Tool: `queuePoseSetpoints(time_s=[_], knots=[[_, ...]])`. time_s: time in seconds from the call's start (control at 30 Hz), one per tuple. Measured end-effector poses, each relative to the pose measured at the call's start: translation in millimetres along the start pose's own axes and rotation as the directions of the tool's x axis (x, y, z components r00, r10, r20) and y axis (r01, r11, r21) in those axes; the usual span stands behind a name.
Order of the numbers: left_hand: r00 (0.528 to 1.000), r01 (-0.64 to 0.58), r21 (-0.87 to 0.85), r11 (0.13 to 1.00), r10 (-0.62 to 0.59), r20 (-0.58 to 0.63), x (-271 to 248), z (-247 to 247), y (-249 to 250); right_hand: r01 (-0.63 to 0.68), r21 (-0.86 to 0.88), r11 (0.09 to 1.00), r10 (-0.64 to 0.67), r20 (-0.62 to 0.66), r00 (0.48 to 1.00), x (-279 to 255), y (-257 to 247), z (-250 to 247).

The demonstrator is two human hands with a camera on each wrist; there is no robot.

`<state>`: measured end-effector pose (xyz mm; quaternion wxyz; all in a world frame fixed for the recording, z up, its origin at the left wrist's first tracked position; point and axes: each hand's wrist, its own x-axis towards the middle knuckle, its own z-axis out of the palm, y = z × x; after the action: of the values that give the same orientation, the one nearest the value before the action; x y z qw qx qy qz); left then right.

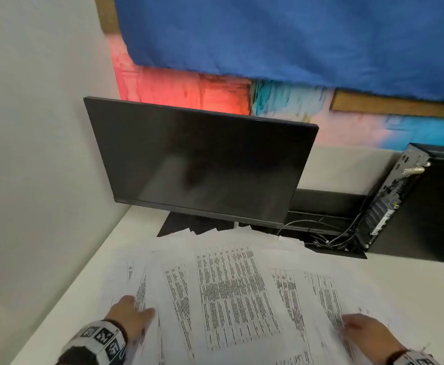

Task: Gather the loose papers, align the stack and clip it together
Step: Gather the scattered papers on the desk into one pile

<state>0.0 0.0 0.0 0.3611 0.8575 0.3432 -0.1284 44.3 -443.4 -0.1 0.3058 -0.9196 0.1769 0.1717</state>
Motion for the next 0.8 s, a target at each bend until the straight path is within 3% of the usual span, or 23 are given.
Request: queuePoseSetpoints(time_s=[0.13, 0.33, 0.53, 0.67, 0.73, 0.8], knots=[[0.994, 0.105, -0.131, 0.986, -0.101, 0.036, -7, 17, 15, -0.022, -0.025, 0.999, 0.026, 0.15, 0.988, -4, -25, 26], [0.995, 0.038, -0.218, 0.975, -0.016, 0.101, -18, 46, 24, 0.012, 0.083, 0.996, -0.033, 0.254, 0.967, -2, -40, 80], [0.979, -0.035, -0.134, 0.99, 0.061, 0.193, -13, 49, 27, -0.007, 0.145, 0.989, -0.044, 0.345, 0.937, -5, -56, 97], [0.969, -0.052, -0.155, 0.987, 0.087, 0.23, -5, 50, 23, 0.072, 0.051, 0.996, -0.087, 0.405, 0.91, -9, -62, 94], [0.959, -0.004, -0.212, 0.977, 0.063, 0.276, -1, 48, 17, 0.027, 0.15, 0.988, -0.081, 0.373, 0.924, -8, -57, 82], [0.95, 0.042, -0.249, 0.968, 0.038, 0.309, 10, 49, 5, -0.005, 0.153, 0.988, -0.017, 0.142, 0.99, -2, -44, 63]])
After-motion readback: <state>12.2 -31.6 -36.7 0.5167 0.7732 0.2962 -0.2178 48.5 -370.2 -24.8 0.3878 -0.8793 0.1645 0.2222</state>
